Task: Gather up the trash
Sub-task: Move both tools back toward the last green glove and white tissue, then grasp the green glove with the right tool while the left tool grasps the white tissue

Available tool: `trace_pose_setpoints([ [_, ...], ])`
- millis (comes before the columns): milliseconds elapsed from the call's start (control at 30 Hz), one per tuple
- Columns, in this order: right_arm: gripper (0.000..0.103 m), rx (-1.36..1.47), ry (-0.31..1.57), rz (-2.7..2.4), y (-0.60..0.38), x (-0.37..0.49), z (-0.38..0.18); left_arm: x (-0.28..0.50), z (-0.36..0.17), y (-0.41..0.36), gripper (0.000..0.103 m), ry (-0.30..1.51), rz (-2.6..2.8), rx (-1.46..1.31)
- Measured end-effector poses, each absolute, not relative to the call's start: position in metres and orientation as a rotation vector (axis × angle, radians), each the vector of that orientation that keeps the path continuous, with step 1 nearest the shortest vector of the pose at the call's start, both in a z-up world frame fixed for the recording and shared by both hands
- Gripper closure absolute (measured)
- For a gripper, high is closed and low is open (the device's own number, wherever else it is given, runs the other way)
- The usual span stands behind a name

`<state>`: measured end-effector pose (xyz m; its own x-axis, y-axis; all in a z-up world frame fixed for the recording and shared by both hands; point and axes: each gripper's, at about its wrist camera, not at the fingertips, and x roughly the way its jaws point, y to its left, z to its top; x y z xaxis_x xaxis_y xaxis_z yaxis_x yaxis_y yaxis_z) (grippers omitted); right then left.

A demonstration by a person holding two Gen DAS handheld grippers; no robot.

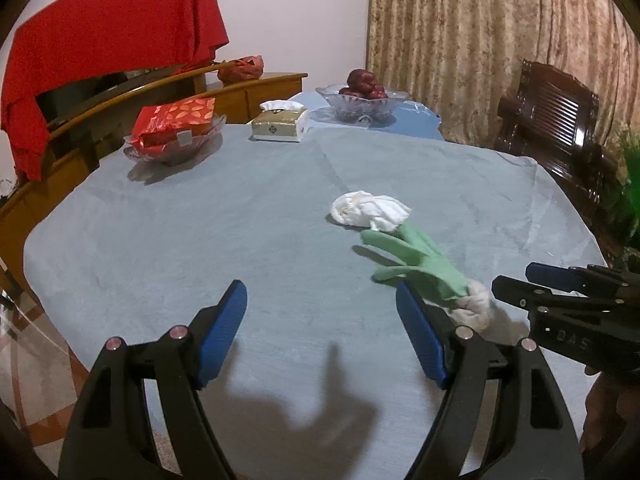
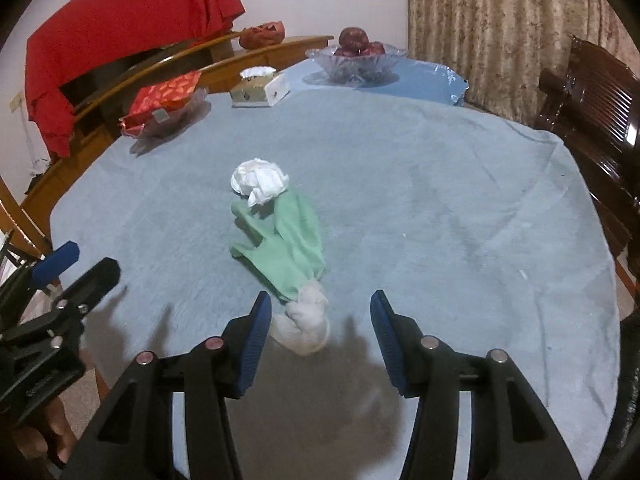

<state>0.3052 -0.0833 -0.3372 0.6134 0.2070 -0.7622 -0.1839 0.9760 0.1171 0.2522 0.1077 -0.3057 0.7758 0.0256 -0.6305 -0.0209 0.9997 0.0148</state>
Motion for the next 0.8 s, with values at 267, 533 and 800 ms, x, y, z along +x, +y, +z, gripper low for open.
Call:
trace_pose_setpoints([
  [267, 0.051, 0.004, 0.924, 0.203, -0.063, 0.326, -0.360, 0.270, -0.322, 0.130, 0.028, 0.694, 0.017, 0.008],
  [533, 0.071, 0.014, 0.961, 0.218, -0.064, 0.340, -0.379, 0.290, -0.333, 0.125, 0.028, 0.717, 0.003, -0.018],
  [800, 0.073, 0.117, 0.867, 0.118, -0.119, 0.337, -0.355, 0.307, -0.336, 0.088, 0.028, 0.714, -0.035, -0.014],
])
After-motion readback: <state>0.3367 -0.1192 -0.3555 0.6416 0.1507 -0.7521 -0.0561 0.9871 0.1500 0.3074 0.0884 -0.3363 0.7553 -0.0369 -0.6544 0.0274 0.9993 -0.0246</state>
